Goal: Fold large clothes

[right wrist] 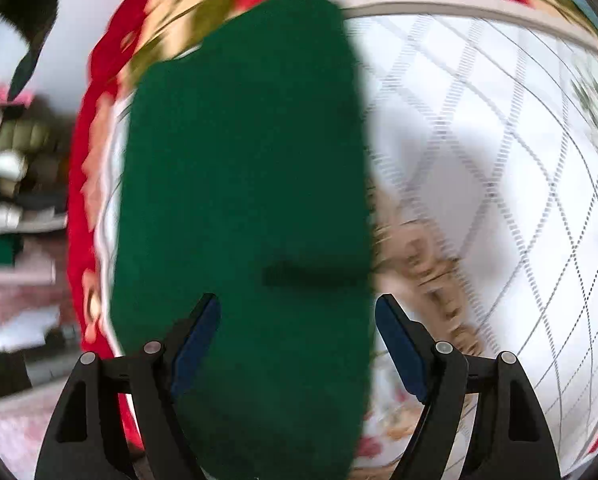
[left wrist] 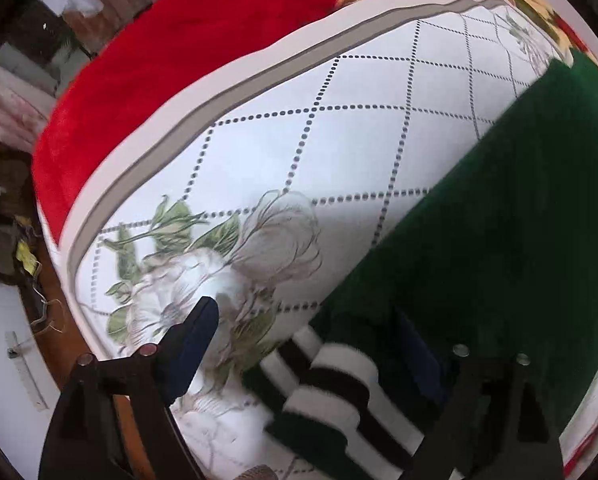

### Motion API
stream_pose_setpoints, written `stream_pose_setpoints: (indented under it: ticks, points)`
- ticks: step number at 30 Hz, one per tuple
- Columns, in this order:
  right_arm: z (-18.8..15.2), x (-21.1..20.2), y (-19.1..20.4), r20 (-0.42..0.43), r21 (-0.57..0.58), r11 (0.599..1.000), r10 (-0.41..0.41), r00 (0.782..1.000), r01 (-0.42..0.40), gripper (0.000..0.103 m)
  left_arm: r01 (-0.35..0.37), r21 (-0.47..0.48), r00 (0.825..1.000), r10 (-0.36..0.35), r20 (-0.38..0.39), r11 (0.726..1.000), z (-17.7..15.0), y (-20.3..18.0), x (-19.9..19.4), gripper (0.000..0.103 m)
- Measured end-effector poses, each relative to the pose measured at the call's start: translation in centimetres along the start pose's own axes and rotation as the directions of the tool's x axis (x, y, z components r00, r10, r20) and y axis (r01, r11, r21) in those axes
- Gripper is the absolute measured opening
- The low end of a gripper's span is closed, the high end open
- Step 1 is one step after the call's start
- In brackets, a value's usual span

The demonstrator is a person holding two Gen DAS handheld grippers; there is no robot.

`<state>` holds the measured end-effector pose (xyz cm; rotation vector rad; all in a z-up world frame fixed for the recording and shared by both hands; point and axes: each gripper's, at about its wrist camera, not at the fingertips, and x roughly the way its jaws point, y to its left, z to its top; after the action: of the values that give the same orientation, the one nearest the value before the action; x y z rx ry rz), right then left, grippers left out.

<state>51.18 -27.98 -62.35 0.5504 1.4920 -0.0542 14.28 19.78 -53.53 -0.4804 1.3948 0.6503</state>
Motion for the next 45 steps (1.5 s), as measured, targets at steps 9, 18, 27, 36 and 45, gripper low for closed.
stream_pose_setpoints:
  ticks: [9,18,27,36,45]
  points:
    - [4.1,8.1,-2.1,0.107,0.038,0.953,0.296,0.949,-0.301,0.059,-0.083,0.066,0.995,0.079,0.054,0.994,1.2,-2.8,-1.9,0.088]
    - [-3.4,4.3,-5.3,0.194,0.227,0.902,0.328,0.925,-0.368,0.018,-0.135,0.017,0.987,0.133,0.086,0.991,-0.9,-1.3,-7.0,0.089]
    - [-23.5,1.5,-13.8,-0.161,0.321,0.947,0.065,0.985,-0.01,0.046,-0.136,-0.025,0.99,0.136,0.026,0.99,-3.2,0.9,-5.9,0.089]
    - [-29.1,-3.4,-12.8,-0.155,0.13,0.982,-0.117,0.981,0.138,0.065,-0.183,0.163,0.976,0.16,0.145,0.969,0.3,-7.0,-3.8,0.089]
    - [-26.8,-4.9,-5.3,-0.048,-0.034,0.994,-0.104,0.993,0.103,0.065,-0.183,0.215,0.981,0.165,0.1,0.959,5.0,-9.1,1.8,0.103]
